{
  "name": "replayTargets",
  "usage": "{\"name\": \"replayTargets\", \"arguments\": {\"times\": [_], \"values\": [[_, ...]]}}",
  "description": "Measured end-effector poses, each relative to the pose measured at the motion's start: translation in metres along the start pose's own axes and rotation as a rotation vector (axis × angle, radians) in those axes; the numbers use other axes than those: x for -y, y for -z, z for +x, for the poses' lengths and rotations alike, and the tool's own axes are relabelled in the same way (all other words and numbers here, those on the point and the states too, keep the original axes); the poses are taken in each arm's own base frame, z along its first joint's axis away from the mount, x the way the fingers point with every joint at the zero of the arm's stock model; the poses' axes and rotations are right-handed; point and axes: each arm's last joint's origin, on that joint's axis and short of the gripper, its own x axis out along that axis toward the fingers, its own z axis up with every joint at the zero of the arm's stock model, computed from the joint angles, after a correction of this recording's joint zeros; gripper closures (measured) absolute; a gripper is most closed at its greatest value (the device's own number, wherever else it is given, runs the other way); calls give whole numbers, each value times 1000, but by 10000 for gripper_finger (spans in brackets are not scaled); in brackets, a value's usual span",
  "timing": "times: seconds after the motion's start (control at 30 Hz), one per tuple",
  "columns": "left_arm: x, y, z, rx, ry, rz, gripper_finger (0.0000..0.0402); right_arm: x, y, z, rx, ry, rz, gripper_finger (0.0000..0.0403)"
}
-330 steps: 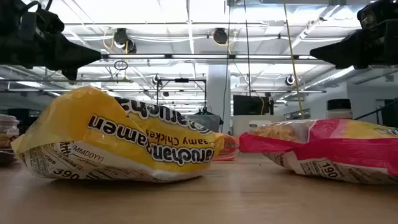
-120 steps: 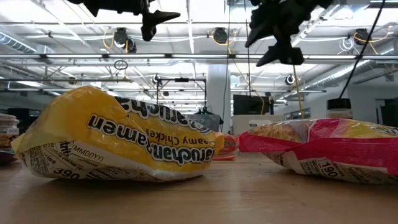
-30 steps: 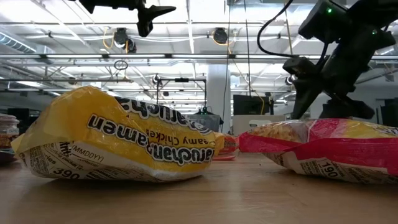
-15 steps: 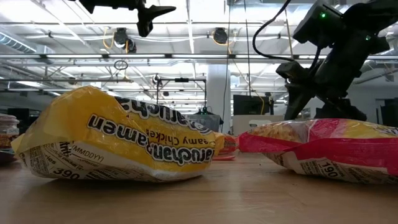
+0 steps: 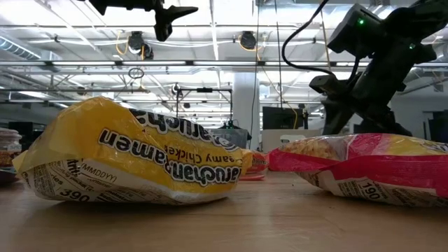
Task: Pick & Place Food Item
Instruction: Put the orange seasoning pack into the right black bin
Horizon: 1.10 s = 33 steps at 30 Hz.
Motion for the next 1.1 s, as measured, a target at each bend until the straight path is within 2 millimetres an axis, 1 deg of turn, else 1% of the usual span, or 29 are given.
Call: {"name": "replayTargets", "arguments": {"times": [0.6, 0.8, 1.1], "values": [[0, 0, 0, -1, 1, -3, 170, 1, 0, 0, -3, 12, -23, 395], [0, 0, 0, -1, 1, -3, 170, 1, 0, 0, -2, 5, -36, 402], [0, 0, 0, -2, 2, -3, 170, -2, 0, 0, 3, -17, -34, 402]]}}
